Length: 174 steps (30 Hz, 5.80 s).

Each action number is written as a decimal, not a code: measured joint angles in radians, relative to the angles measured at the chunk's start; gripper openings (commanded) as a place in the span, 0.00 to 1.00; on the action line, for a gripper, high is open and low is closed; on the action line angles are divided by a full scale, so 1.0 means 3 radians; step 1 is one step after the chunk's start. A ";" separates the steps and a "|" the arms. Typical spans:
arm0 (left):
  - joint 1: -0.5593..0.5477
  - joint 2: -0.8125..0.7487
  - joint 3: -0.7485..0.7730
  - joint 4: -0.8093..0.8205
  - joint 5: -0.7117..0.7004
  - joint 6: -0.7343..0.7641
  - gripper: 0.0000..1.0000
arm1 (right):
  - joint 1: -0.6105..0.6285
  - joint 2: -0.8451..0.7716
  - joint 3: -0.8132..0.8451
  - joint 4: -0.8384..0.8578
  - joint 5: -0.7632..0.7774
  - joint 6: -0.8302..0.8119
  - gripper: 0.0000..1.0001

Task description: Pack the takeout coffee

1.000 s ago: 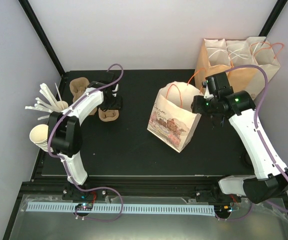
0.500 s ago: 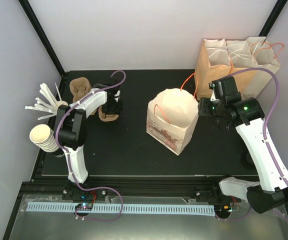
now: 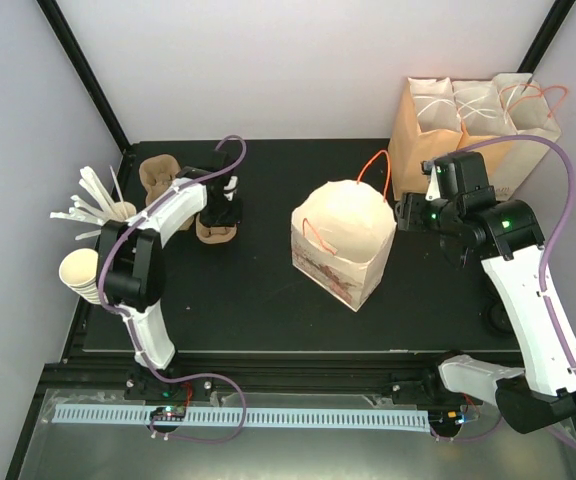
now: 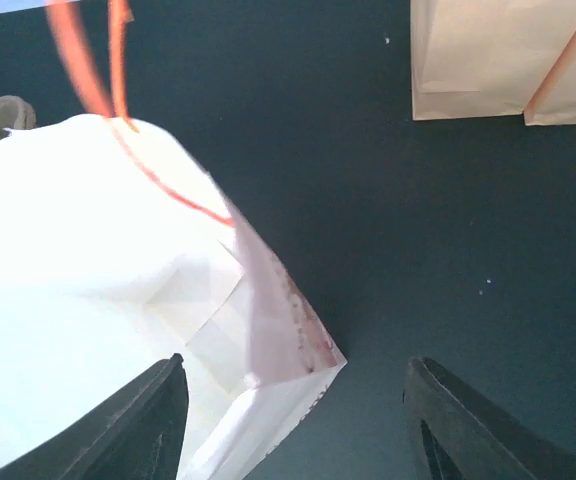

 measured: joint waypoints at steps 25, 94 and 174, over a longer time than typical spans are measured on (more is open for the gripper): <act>0.0000 0.0259 0.0112 -0.0107 0.0025 0.0164 0.14 | 0.0000 -0.0079 -0.0001 0.0003 -0.0097 -0.0024 0.63; -0.0533 -0.1389 -0.1752 0.0304 0.0568 -0.0046 0.23 | 0.2649 0.0224 -0.2295 0.3198 -0.0532 0.1039 0.69; -0.0332 -0.2179 -0.2363 0.0734 0.2079 -0.0151 0.06 | 0.2392 0.1357 -0.2270 0.4224 -0.0150 0.2375 0.42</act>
